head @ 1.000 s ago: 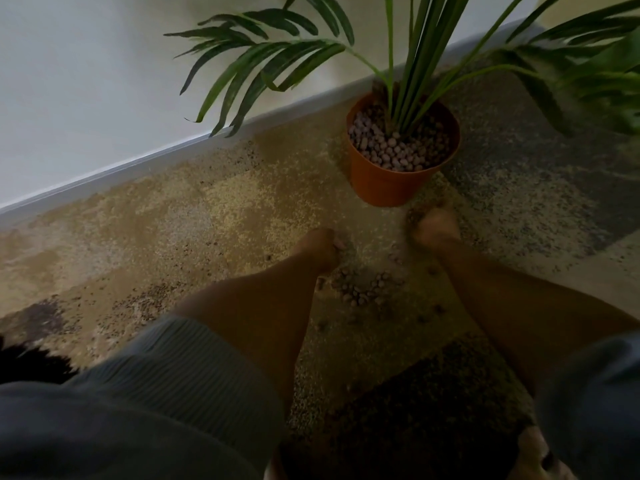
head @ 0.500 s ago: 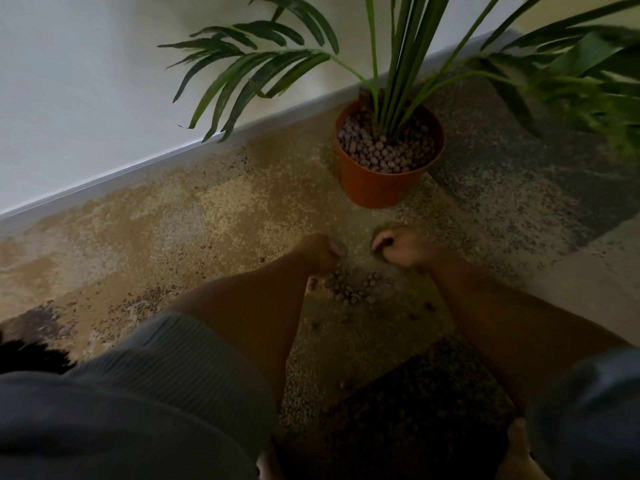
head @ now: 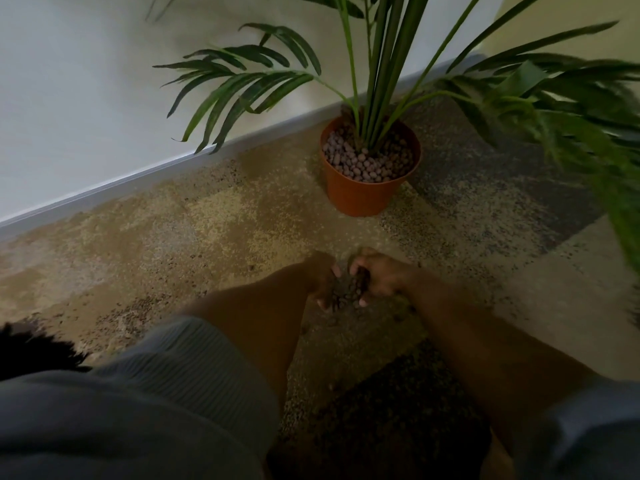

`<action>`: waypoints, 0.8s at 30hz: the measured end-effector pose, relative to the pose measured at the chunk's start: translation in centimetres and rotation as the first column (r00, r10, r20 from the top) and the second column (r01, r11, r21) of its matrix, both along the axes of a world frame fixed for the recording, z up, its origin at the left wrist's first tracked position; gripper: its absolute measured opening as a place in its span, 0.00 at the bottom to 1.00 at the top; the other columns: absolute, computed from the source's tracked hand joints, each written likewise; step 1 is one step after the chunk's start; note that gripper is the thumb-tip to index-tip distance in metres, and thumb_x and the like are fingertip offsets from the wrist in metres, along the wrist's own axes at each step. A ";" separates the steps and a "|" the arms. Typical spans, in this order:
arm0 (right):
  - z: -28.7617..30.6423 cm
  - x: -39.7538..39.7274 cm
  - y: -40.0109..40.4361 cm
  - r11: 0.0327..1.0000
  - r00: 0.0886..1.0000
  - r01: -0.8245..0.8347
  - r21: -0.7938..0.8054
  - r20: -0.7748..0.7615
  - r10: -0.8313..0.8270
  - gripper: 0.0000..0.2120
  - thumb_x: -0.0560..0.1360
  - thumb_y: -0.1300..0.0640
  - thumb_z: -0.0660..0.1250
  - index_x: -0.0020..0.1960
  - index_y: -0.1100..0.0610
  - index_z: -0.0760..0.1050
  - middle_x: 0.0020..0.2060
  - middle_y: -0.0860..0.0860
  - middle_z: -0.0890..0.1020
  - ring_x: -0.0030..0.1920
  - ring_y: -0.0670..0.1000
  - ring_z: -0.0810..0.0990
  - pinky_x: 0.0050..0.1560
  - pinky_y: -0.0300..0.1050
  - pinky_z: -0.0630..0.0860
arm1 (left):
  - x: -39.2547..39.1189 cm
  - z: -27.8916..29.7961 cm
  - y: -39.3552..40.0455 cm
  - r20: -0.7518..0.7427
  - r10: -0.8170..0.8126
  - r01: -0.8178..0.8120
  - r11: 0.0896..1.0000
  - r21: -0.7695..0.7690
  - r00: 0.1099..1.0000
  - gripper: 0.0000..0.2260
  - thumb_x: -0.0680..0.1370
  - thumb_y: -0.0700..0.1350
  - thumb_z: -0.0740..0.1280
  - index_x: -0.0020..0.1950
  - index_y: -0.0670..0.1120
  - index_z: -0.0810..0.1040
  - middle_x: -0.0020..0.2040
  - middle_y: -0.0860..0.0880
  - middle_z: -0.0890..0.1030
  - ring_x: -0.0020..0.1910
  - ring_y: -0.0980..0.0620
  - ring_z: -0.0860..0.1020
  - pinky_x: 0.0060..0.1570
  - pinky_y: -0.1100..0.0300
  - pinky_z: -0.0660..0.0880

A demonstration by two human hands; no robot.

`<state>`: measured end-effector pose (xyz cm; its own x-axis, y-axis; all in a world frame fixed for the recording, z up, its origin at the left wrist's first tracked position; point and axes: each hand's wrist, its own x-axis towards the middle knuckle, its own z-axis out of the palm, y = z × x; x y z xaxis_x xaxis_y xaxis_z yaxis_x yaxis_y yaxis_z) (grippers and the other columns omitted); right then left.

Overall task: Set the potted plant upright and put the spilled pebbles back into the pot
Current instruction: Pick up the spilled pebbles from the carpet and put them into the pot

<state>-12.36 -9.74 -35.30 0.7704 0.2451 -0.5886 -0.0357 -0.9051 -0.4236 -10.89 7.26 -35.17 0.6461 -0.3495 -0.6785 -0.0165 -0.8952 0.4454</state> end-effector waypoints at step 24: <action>0.3 -1.9 1.4 0.656 0.739 0.673 0.341 -0.348 -0.577 0.11 0.74 0.70 0.65 0.43 0.55 0.80 0.45 0.51 0.80 0.43 0.50 0.81 0.36 0.40 0.81 | -1.0 0.4 -0.2 -0.120 0.234 -0.237 0.971 -0.013 0.965 0.13 0.73 0.35 0.72 0.57 0.41 0.81 0.52 0.39 0.83 0.47 0.44 0.83 0.45 0.53 0.81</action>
<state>-14.25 -8.39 -35.04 0.7160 0.0025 -0.6981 -0.6487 -0.3673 -0.6666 -11.89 7.09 -34.80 0.6292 -0.2162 -0.7466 0.2471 -0.8551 0.4558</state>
